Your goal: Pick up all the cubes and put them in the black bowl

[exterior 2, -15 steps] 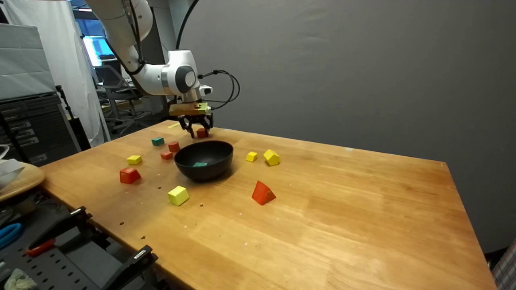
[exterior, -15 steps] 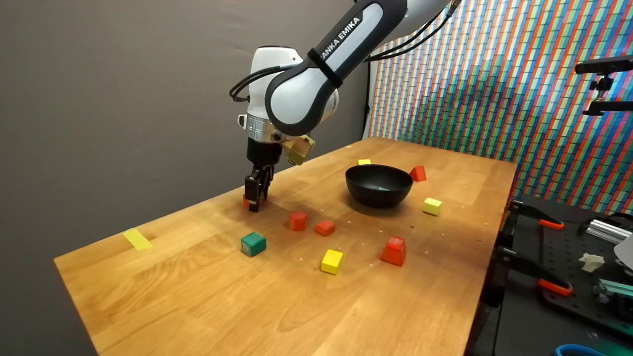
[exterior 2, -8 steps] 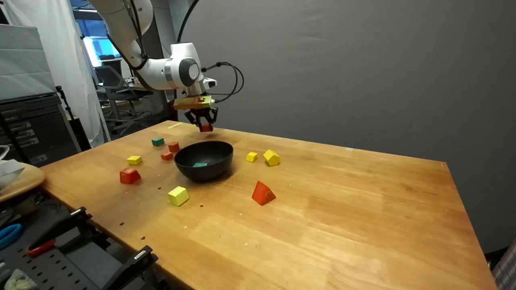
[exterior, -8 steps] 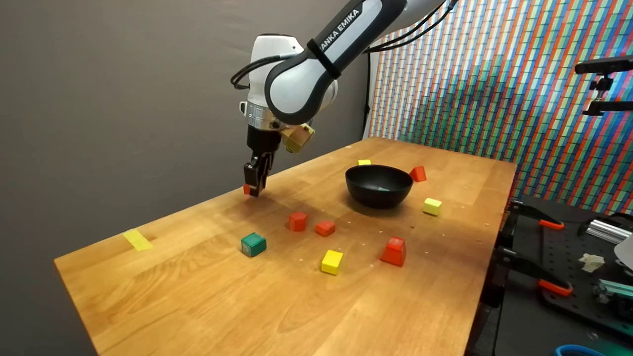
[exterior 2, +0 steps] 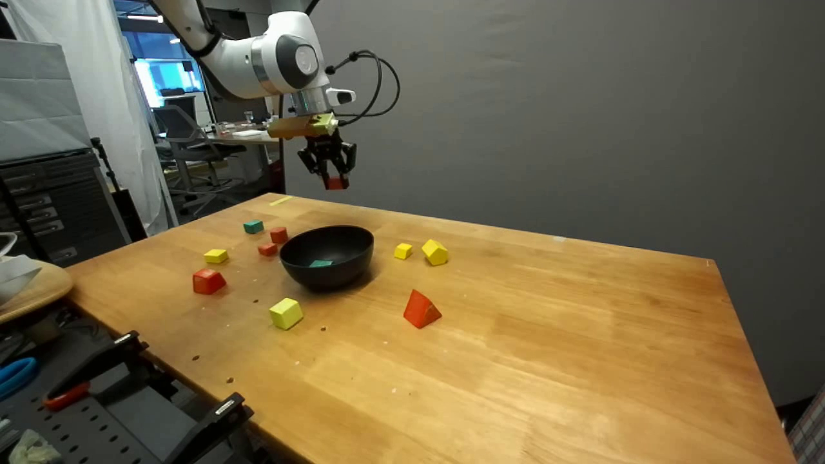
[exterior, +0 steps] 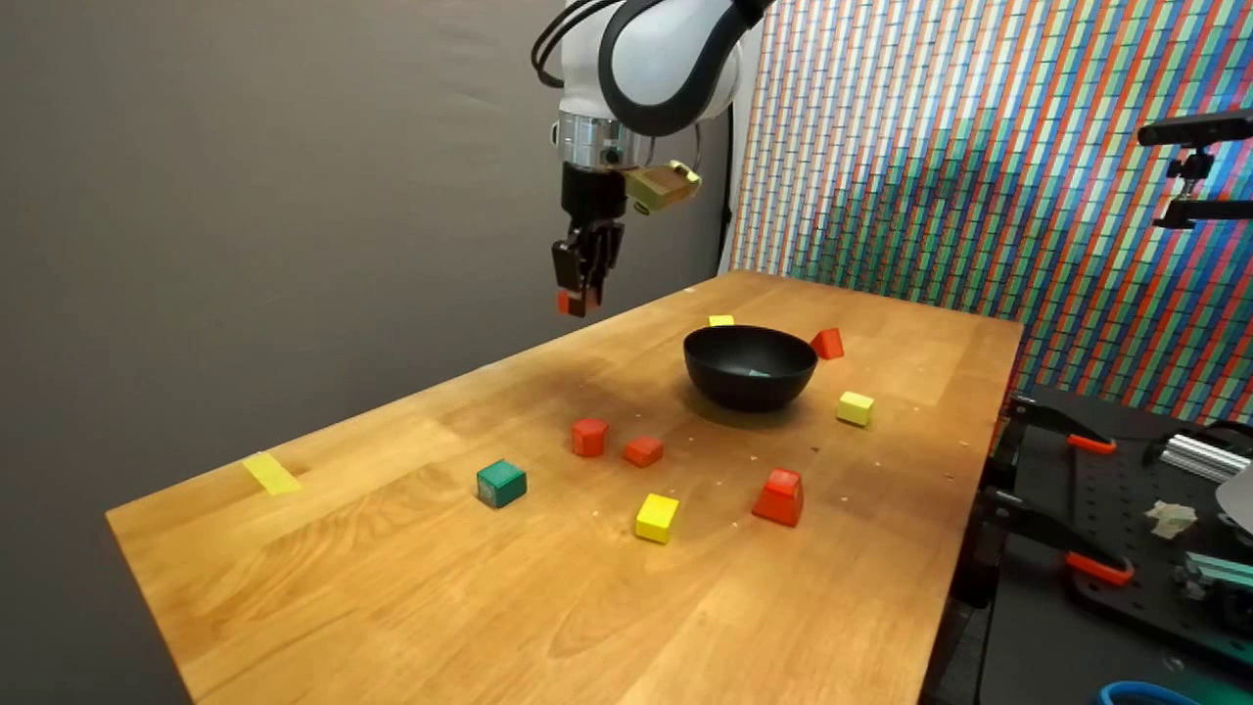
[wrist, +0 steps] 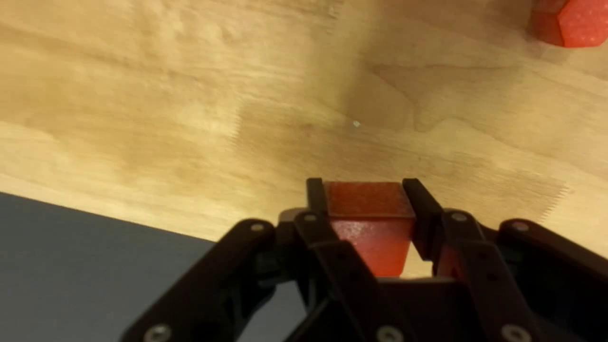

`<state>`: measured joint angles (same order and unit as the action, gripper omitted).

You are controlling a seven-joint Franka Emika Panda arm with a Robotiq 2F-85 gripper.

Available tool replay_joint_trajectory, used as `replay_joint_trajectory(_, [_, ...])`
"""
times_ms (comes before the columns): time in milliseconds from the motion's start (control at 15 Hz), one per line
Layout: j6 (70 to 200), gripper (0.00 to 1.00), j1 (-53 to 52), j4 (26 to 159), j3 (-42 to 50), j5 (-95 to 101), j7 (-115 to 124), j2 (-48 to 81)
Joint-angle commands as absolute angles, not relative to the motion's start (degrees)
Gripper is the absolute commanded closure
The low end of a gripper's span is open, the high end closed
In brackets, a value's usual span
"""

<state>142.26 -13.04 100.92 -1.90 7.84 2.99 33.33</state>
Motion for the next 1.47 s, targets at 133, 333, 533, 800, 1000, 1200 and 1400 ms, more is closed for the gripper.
replay_joint_trajectory(133, [143.5,0.82,-10.2,121.3,1.4,6.9,13.7,17.4])
replay_joint_trajectory(333, [142.3,0.82,-7.2,130.7,2.4,6.2,14.8,11.4])
replay_joint_trajectory(533, [141.2,0.82,-3.5,138.9,2.3,4.1,11.6,6.1])
replay_joint_trajectory(800, [142.9,0.82,-1.3,142.9,2.1,1.4,10.6,3.5])
replay_joint_trajectory(1000, [148.2,0.82,-1.4,142.7,1.3,-2.1,11.6,4.6])
replay_joint_trajectory(1200, [152.6,0.82,-2.1,140.8,-1.1,-8.4,9.8,8.4])
replay_joint_trajectory(1400, [152.3,0.82,-2.2,139.7,-2.7,-10.3,9.3,11.3])
